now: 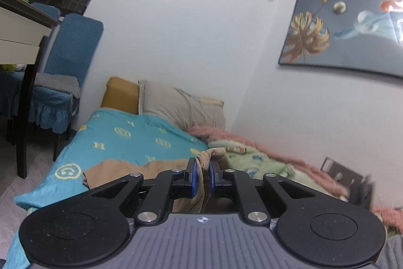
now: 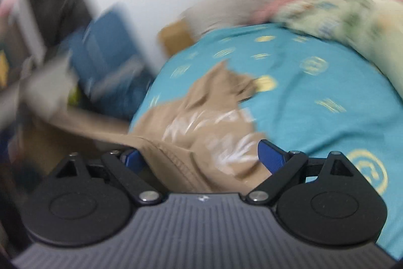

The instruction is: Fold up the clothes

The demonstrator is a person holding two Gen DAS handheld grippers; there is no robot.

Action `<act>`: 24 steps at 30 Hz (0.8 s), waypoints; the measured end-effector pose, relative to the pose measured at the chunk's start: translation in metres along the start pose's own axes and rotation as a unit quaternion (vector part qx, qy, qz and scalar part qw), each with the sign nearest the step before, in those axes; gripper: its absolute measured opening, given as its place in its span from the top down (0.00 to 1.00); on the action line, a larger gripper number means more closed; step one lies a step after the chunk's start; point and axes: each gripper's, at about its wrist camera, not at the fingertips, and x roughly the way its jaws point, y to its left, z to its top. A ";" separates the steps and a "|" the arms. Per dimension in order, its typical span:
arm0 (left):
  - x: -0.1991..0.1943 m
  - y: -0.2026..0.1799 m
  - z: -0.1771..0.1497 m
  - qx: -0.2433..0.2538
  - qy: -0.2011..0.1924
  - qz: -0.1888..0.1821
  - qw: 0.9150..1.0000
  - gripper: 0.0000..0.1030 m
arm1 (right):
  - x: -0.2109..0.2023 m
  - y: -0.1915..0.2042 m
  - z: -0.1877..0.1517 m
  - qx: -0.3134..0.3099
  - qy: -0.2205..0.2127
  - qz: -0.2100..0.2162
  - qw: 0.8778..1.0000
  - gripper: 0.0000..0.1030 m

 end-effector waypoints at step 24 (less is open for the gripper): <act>0.013 0.012 -0.007 -0.025 0.061 0.040 0.997 0.88 | -0.003 -0.007 0.001 -0.036 0.009 -0.026 0.999 0.93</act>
